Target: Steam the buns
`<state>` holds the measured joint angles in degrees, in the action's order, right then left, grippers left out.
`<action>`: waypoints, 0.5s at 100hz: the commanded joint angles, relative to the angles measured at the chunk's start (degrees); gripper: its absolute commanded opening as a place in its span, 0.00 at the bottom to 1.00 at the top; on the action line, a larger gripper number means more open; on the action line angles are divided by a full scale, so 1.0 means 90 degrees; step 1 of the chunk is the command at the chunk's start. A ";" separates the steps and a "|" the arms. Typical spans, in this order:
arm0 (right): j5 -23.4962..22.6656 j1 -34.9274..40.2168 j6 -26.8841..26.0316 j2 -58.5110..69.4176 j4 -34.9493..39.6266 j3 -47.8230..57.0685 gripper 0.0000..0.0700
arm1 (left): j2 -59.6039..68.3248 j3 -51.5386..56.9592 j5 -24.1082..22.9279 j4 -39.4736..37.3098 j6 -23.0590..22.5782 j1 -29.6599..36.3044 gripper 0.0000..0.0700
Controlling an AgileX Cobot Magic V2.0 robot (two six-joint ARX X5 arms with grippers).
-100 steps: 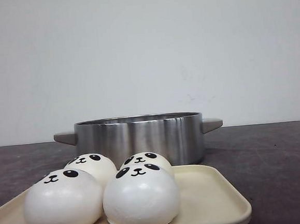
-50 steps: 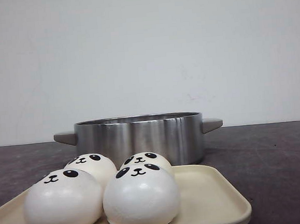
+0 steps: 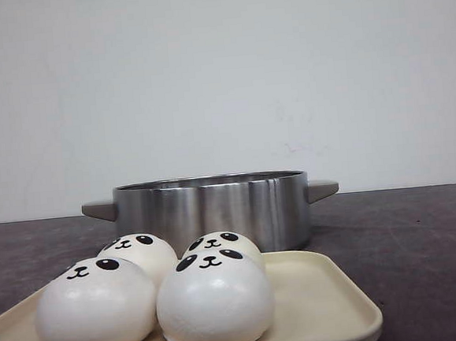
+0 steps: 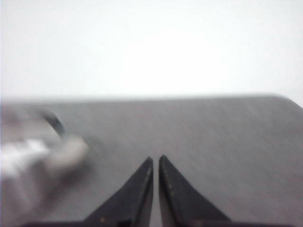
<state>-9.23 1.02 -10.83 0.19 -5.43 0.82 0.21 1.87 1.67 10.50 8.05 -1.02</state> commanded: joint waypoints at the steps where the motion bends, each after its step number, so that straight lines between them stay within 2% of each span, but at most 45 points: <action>1: -0.0199 -0.0002 -0.1115 0.0002 -0.0357 -0.0002 0.01 | -0.0002 0.0024 0.0243 0.0046 0.1115 -0.0017 0.00; 6: -0.0347 -0.0002 -0.1559 0.0005 -0.0384 0.0058 0.01 | -0.0002 0.0199 0.0410 0.0019 0.1603 -0.0017 0.00; 10: -0.0551 -0.0002 -0.1926 0.0005 -0.0257 0.0172 0.01 | 0.0000 0.0386 0.0527 0.0019 0.1749 -0.0017 0.00; 16: -0.0899 -0.0002 -0.2183 0.0005 0.0160 0.0476 0.01 | 0.0032 0.0709 0.0687 0.0032 0.1598 -0.0015 0.00; 23: -0.1044 -0.0002 -0.2147 0.0063 0.0826 0.0986 0.01 | 0.0189 0.1171 0.0862 0.0170 0.1083 -0.0015 0.00; 30: -0.0998 -0.0002 -0.1780 0.0270 0.1489 0.1622 0.01 | 0.0578 0.1770 0.0872 0.0600 0.0743 -0.0015 0.00; 50: -0.0993 -0.0002 -0.0199 0.1647 0.3198 0.3852 0.01 | 0.2295 0.3784 0.0877 0.1948 0.0136 0.0192 0.00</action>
<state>-18.20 1.02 -20.27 11.46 19.40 29.28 16.51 29.76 9.32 26.26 13.43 0.05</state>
